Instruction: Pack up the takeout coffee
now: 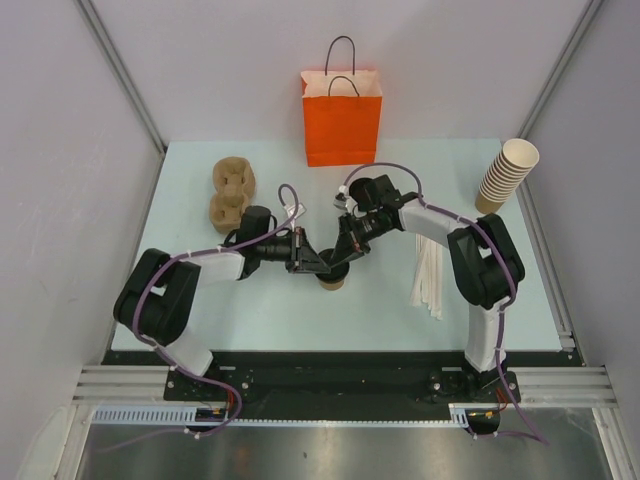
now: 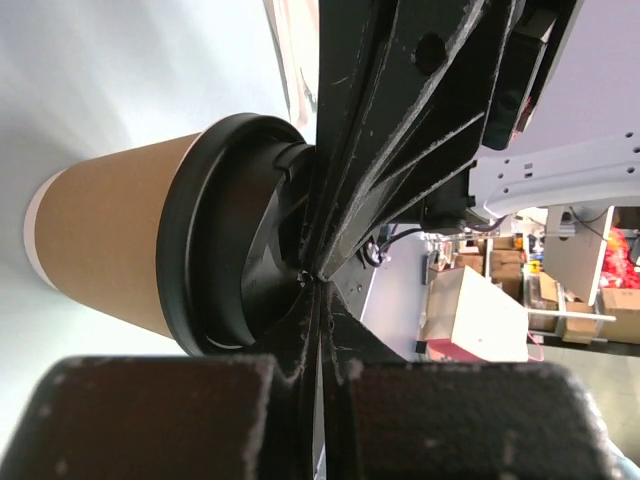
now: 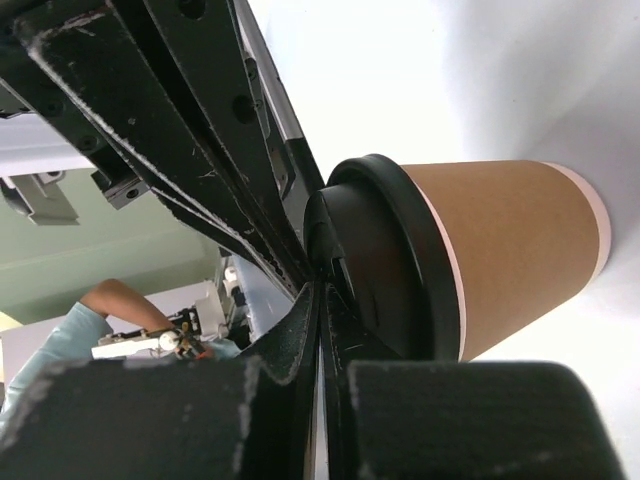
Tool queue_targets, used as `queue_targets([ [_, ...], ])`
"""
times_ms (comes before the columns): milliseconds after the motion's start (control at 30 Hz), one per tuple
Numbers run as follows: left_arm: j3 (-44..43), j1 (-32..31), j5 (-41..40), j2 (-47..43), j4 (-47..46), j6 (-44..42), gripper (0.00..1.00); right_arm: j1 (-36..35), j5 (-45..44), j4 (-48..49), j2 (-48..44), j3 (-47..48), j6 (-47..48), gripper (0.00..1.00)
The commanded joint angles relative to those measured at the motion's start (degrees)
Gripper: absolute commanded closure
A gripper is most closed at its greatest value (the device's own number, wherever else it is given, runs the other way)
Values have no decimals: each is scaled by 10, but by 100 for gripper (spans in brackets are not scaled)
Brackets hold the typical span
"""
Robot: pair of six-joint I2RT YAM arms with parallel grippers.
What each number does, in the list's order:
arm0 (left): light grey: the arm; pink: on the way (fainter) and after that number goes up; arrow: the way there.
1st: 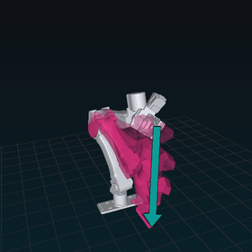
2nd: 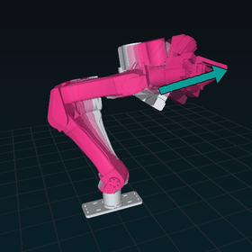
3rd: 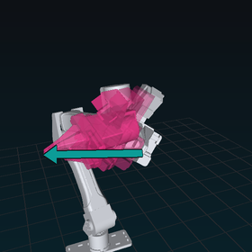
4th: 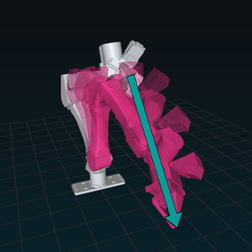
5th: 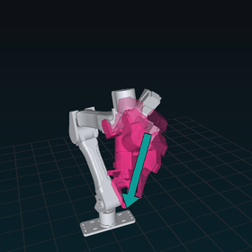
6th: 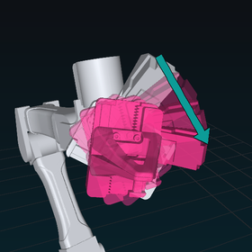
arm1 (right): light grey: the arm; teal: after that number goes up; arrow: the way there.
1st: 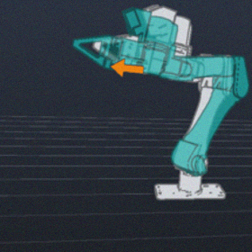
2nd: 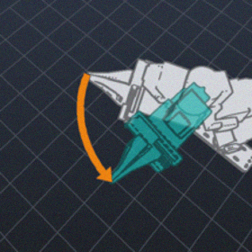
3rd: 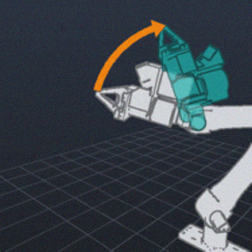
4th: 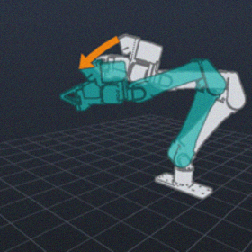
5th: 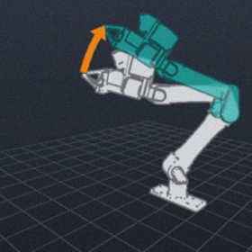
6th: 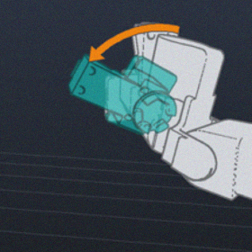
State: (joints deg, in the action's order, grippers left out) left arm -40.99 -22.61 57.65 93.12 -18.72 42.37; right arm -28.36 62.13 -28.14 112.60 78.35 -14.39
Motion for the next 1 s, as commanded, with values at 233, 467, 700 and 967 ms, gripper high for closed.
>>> queue_targets([
  [233,-8,18,-46,95,77,-57,100,14,-26,16,67,-29,20,100],
  [467,-1,18,-60,97,89,-73,100,18,-50,21,88,-48,34,100],
  [700,-3,18,-93,133,129,-90,100,21,-82,20,99,-65,38,100],
  [967,-8,18,-82,134,121,-92,100,15,-67,27,77,-65,49,100],
])
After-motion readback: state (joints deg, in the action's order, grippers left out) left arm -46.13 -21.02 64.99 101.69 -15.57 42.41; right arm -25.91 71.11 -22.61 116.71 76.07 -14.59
